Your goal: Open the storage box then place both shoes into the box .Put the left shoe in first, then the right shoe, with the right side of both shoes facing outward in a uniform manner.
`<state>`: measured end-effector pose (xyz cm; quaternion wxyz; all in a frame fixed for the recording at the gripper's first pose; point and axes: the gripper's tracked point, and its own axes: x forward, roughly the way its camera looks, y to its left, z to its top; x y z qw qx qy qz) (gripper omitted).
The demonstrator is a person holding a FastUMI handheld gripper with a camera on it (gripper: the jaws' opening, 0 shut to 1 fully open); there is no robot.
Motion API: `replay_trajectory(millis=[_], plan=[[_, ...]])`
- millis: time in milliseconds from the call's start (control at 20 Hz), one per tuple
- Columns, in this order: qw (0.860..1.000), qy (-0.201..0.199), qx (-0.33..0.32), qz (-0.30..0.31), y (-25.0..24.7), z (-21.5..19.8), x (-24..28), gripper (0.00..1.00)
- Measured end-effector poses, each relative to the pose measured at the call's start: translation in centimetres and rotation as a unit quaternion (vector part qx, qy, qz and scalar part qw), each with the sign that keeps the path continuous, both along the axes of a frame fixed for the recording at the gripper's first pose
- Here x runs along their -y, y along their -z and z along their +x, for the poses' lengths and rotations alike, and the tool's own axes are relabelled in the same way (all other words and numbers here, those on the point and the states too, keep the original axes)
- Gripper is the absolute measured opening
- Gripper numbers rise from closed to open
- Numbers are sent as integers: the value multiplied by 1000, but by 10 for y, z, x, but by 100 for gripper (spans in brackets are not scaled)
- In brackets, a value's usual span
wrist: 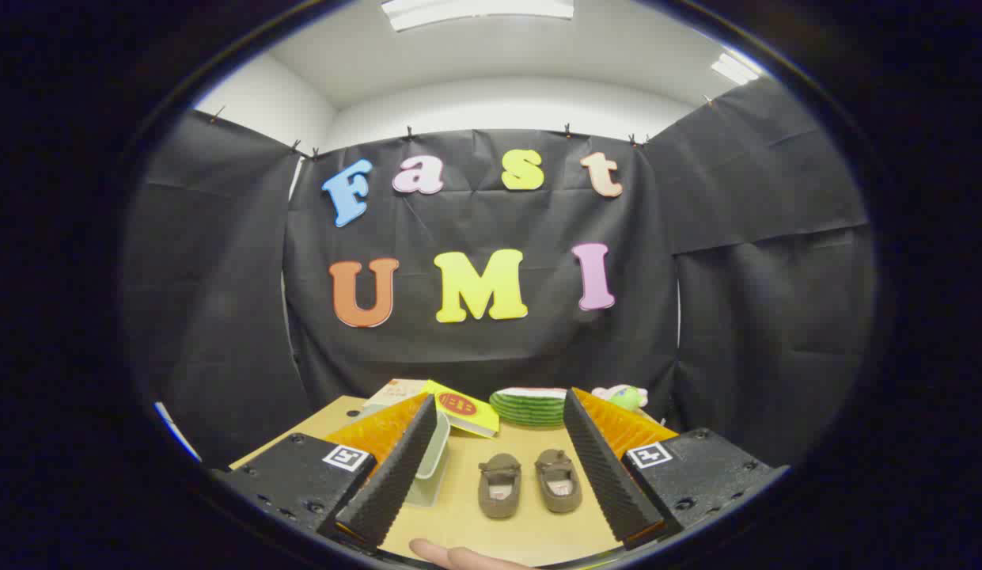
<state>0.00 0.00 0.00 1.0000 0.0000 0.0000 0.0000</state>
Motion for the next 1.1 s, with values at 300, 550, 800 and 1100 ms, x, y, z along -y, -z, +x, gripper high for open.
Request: replay_trajectory(millis=[300, 550, 800, 1100], plan=[[1000, 4, -4, 0, 13, 4, -1, 100], [1000, -15, -24, 12, 28, 11, -9, 100], [1000, -4, -24, 2, 37, 31, -8, 100], [999, 2, -45, 10, 58, 78, -18, 100]])
